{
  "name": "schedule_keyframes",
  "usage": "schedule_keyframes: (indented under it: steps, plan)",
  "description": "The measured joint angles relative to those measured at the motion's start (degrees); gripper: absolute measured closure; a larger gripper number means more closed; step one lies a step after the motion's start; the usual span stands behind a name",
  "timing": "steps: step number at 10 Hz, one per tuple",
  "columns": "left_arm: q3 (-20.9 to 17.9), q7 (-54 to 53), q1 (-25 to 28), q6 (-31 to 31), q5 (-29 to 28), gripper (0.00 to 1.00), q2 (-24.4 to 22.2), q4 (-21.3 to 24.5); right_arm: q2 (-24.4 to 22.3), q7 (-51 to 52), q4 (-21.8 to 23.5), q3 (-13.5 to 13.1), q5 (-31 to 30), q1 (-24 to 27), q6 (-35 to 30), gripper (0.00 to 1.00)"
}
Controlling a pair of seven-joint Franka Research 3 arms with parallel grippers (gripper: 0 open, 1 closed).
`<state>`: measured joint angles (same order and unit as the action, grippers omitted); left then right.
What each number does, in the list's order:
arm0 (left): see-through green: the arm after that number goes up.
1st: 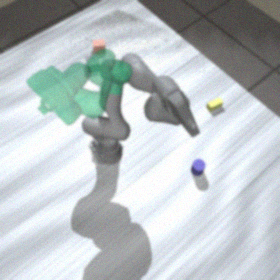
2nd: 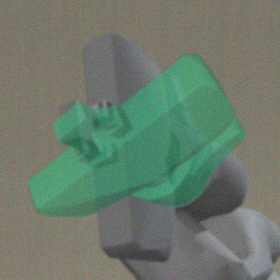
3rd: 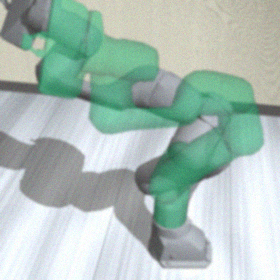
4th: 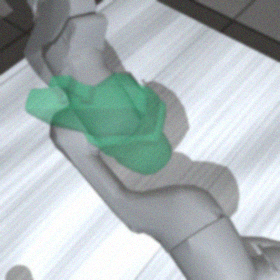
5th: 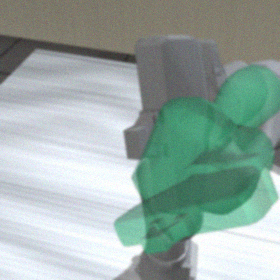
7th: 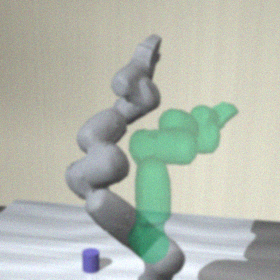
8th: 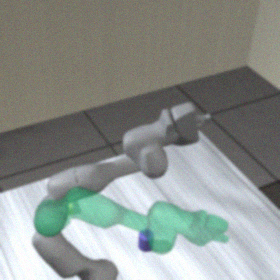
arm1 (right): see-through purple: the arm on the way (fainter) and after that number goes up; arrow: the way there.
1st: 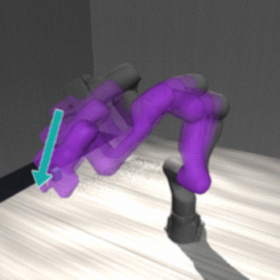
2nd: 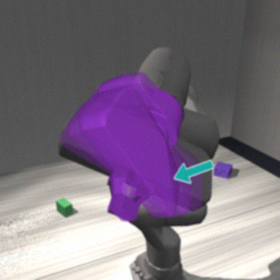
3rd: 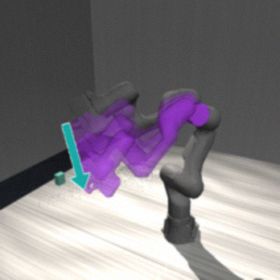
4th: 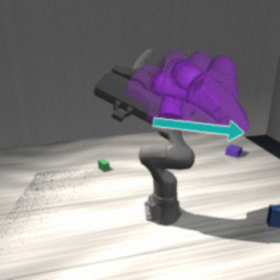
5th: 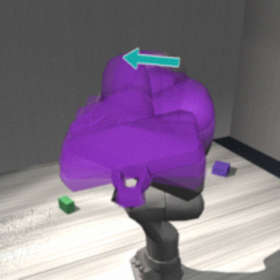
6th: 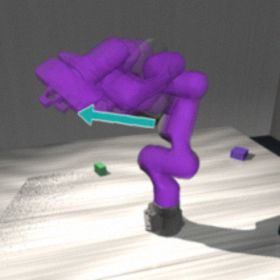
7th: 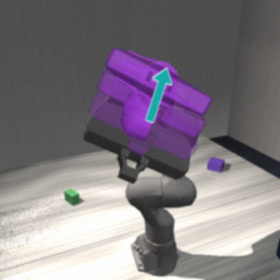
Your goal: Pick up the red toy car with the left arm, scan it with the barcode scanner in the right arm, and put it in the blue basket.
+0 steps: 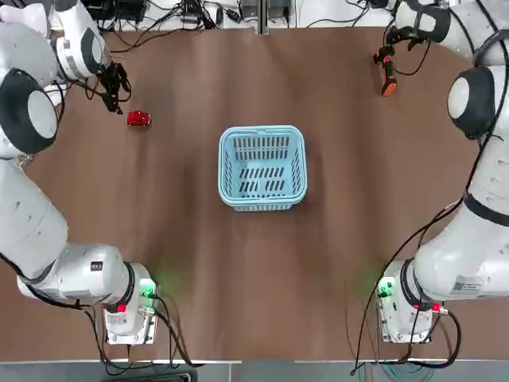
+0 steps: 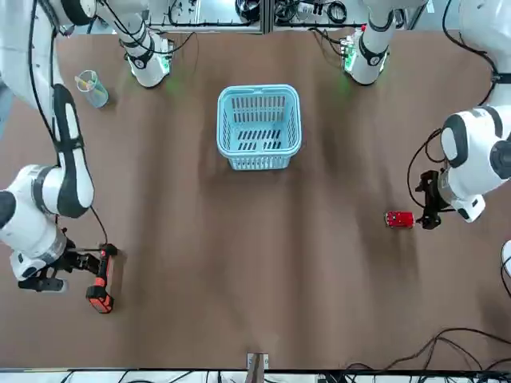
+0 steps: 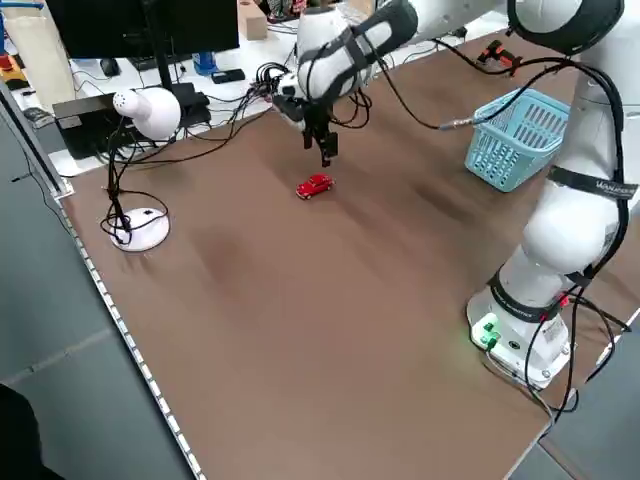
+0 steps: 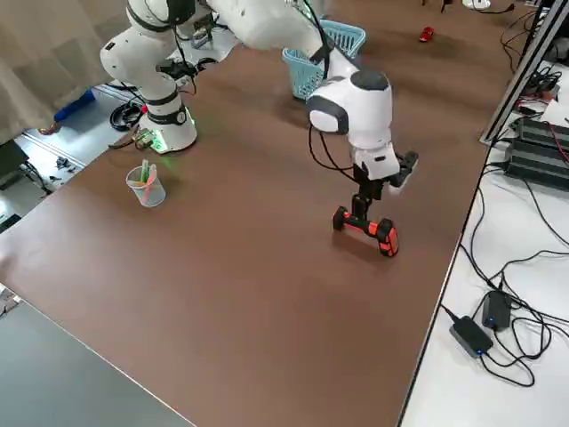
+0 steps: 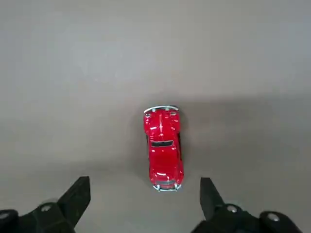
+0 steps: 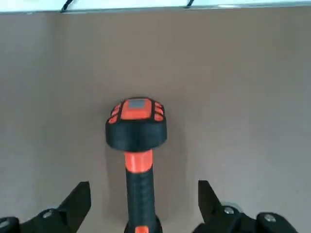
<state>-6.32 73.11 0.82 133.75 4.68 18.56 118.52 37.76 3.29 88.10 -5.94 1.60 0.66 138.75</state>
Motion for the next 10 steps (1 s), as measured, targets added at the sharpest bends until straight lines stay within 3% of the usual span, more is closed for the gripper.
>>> schedule_keyframes:
  steps: [7,10]
  plan:
    - [0.03,0.03,0.28,12.21,3.14,0.00,8.97,0.25,6.76,0.01,-0.13,0.06,0.00,-0.11,8.97,0.05]
    - [0.09,0.03,0.26,12.92,3.91,0.11,9.62,0.22,7.50,0.01,-0.14,0.18,0.00,-0.37,9.68,0.07]
